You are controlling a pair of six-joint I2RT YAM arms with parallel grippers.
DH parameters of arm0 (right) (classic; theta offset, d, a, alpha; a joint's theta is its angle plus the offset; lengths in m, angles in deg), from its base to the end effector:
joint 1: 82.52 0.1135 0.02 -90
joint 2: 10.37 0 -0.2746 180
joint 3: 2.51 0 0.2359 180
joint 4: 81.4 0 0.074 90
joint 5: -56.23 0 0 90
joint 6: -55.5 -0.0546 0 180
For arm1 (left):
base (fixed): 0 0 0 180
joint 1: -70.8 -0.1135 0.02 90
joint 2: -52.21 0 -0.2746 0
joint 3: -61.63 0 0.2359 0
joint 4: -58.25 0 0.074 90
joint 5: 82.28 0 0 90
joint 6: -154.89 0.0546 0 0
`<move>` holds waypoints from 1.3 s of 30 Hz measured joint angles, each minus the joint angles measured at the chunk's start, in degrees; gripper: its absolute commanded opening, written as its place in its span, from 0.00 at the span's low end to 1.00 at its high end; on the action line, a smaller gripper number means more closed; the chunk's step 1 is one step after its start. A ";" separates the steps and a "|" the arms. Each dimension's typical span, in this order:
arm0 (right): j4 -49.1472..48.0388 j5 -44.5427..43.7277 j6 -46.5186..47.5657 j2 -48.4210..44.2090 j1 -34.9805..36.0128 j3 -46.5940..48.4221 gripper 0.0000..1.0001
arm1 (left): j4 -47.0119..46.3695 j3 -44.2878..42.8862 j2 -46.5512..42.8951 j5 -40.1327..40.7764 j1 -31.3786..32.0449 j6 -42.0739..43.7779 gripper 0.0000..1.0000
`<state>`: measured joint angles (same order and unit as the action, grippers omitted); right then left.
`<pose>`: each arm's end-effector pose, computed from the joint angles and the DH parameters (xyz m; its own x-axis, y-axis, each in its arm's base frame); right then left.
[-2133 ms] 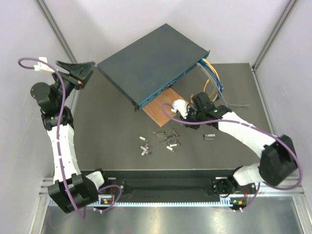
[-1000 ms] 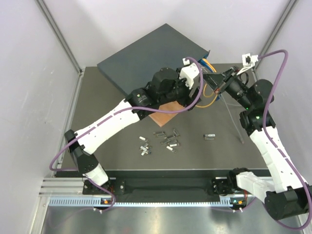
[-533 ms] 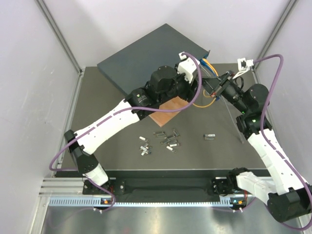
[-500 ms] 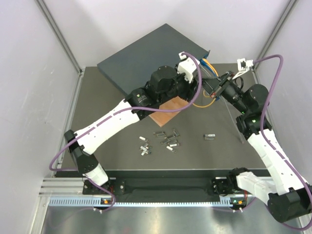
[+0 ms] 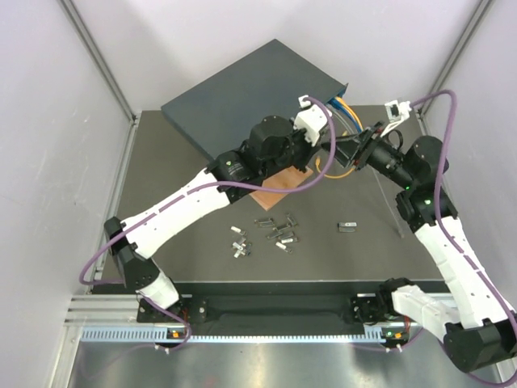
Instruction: Insert the plug into the switch port
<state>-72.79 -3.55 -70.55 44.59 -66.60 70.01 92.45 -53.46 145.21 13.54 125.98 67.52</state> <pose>0.1915 0.0832 0.4284 -0.2999 0.4433 -0.8447 -0.6662 0.5365 0.5180 0.2206 -0.3075 0.4495 -0.0848 0.2018 -0.9757 0.7648 0.6409 0.0661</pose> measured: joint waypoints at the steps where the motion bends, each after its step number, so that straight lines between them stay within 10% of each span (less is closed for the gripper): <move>1: 3.39 1.53 2.58 -0.02 -0.28 1.22 0.55 | 0.07 0.92 -0.59 -0.17 -0.02 0.76 0.00; 4: 14.23 7.13 11.56 -0.07 -0.74 4.81 0.79 | 0.00 4.85 -3.61 -2.86 -0.24 4.33 0.00; 12: 39.54 17.35 32.87 -0.55 -2.64 8.41 0.95 | 0.81 12.26 -12.37 -7.69 0.59 18.29 0.00; 28: 78.53 23.39 69.26 7.69 -2.93 19.56 0.78 | -6.62 36.50 -20.63 4.68 14.95 62.51 0.00; 39: 67.45 13.46 65.24 -2.10 2.97 10.43 0.61 | -24.15 45.92 -20.63 12.61 20.26 79.52 0.00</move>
<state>-5.34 9.91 -5.31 42.49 -63.63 80.44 68.30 -7.54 124.57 26.15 146.24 147.04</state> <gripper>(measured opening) 0.647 0.111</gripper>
